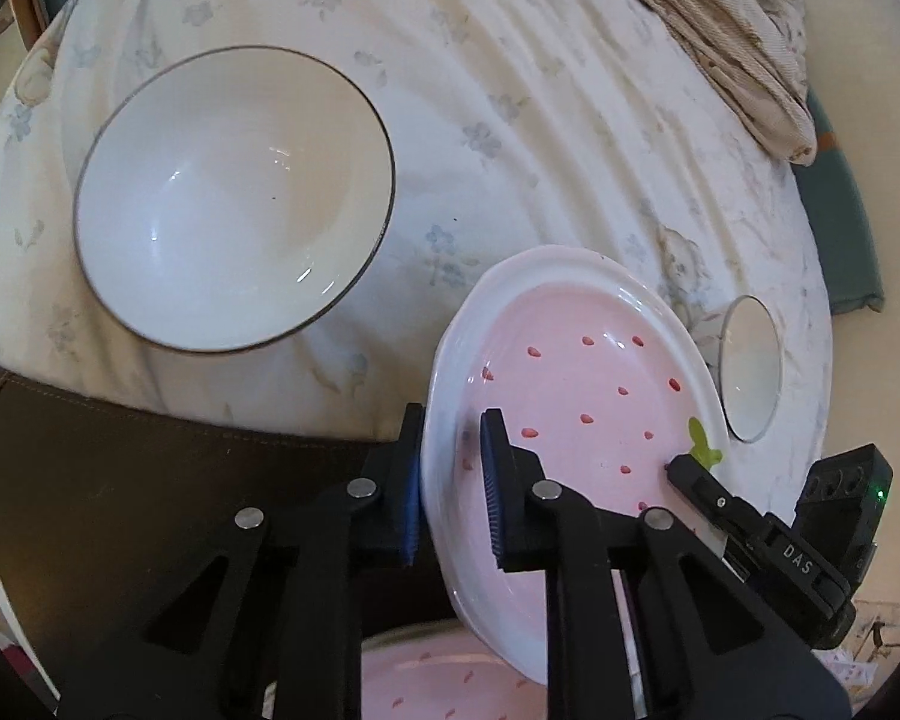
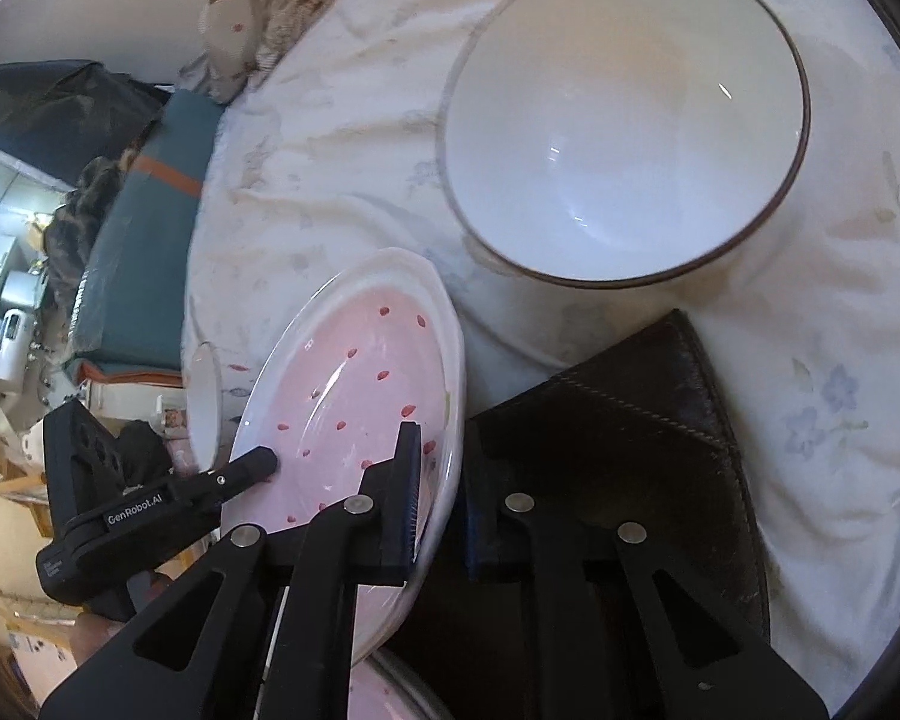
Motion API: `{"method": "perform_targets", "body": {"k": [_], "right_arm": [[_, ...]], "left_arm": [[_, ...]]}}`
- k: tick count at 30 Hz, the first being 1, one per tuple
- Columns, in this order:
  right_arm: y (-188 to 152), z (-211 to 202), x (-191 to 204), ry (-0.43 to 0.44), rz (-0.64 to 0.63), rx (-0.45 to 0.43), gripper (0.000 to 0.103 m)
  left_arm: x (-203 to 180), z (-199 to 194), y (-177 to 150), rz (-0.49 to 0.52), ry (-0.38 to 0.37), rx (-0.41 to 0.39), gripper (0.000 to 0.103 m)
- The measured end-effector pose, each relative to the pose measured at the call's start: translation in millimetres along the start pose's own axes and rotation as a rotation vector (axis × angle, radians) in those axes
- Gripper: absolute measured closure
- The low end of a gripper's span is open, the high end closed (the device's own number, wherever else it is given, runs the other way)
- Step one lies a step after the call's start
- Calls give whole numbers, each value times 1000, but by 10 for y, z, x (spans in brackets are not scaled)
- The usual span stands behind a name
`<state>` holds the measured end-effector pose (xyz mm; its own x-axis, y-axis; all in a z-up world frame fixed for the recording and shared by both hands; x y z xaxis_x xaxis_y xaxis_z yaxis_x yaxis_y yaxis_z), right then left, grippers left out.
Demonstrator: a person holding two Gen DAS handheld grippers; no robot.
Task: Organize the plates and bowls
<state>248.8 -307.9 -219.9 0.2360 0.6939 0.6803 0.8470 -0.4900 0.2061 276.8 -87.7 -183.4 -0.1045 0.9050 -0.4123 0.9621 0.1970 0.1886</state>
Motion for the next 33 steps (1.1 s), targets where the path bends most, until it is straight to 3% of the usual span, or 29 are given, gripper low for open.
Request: {"method": "perform_targets", "body": {"k": [12,33], "right_arm": [[-303,-397,372,5,-77,-16,89],[-1359,-535,683,-27,-154,72,89]], "left_arm": [[107,-543,-288,47,5,-14,90],[549,-1041,-1066,124,81,26,89]]}}
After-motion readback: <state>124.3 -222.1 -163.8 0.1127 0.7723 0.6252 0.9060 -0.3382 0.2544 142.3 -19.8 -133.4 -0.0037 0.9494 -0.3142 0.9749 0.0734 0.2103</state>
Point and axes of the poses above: each gripper's, at about its wrist camera, not at the fingertips, and z roughly the way its jaws point, x to its left, y to its top, the point moved 6 cm from there along z, roughly the way its jaws point, and after that the axes turned 5 degrees about -x, right-handed, at the moved point
